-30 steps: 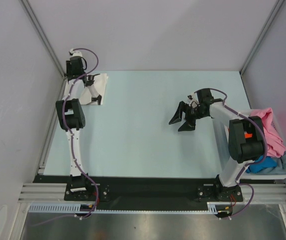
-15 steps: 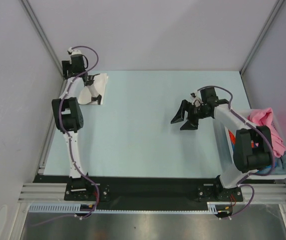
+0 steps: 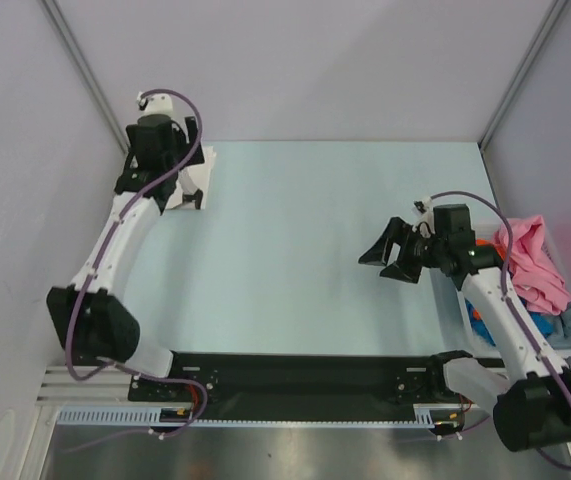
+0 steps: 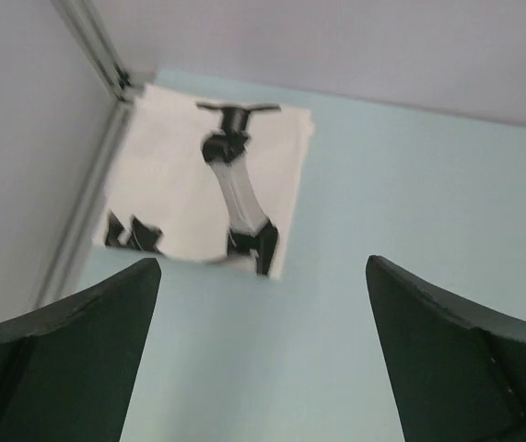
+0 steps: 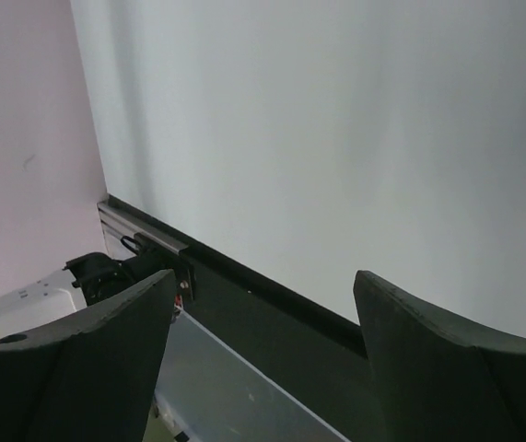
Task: Fold and stack the t-shirts
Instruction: Reset both grippers
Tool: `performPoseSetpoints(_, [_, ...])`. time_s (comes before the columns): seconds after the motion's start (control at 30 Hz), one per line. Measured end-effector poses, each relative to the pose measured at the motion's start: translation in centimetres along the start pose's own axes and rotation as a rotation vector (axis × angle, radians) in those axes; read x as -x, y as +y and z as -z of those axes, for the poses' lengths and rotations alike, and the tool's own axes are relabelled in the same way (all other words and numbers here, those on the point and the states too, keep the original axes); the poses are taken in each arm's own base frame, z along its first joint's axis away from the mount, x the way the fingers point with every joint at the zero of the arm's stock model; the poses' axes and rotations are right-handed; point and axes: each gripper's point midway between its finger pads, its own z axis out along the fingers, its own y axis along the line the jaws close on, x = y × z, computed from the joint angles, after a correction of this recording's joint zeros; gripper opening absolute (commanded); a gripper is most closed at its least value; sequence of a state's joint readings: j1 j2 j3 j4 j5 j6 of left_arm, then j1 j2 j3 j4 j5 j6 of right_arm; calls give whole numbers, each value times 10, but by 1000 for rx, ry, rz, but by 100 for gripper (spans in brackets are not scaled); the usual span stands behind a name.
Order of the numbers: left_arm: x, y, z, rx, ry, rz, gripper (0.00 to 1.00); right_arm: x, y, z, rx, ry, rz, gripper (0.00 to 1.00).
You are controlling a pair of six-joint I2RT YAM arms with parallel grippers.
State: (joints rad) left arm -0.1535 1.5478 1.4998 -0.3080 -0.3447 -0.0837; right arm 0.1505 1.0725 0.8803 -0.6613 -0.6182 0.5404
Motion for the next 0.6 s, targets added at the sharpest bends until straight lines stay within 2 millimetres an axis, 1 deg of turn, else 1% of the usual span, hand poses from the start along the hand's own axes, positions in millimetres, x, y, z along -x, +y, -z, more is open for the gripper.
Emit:
performPoseSetpoints(0.03, [-4,1,17,-19,5,23,100,-3,0,4,-1,-18,4,99])
performPoseSetpoints(0.07, [-11,-1,33,-45,13,38,100,-7,-1,8,-3,-36,1,100])
performPoseSetpoints(0.1, [-22,-7,50,-77,25,42,100,-11,-4,12,-6,-56,4,100])
performPoseSetpoints(0.13, [-38,-18,69,-125,48,44,100,-17,-7,15,-10,-70,0,100])
performPoseSetpoints(0.17, [-54,-33,89,-191,63,47,100,-23,-10,17,-13,-84,-6,100])
performPoseSetpoints(0.2, [-73,-46,107,-250,88,48,100,-29,-15,19,-16,-99,-14,100])
performPoseSetpoints(0.23, [-98,-58,127,-313,129,50,100,-34,-19,20,-20,-109,-21,100])
performPoseSetpoints(0.27, [-121,-67,146,-379,157,67,100,-42,-24,20,-23,-119,-34,100])
performPoseSetpoints(0.3, [-146,-73,163,-434,194,90,100,-49,-31,19,-27,-128,-47,100])
performPoseSetpoints(0.37, [-189,-71,188,-491,257,161,100,-63,-43,17,-33,-142,-81,100])
performPoseSetpoints(0.43, [-227,-68,210,-543,307,245,100,-75,-53,15,-32,-149,-107,100])
performPoseSetpoints(0.47, [-242,-67,220,-570,323,292,100,-80,-56,13,-26,-154,-119,100])
performPoseSetpoints(0.5, [-255,-66,232,-604,332,344,100,-85,-59,13,-18,-162,-126,100])
performPoseSetpoints(0.53, [-261,-66,240,-631,332,378,100,-88,-62,12,-9,-172,-130,100])
performPoseSetpoints(0.6, [-263,-71,256,-711,300,479,100,-95,-66,11,13,-193,-138,100])
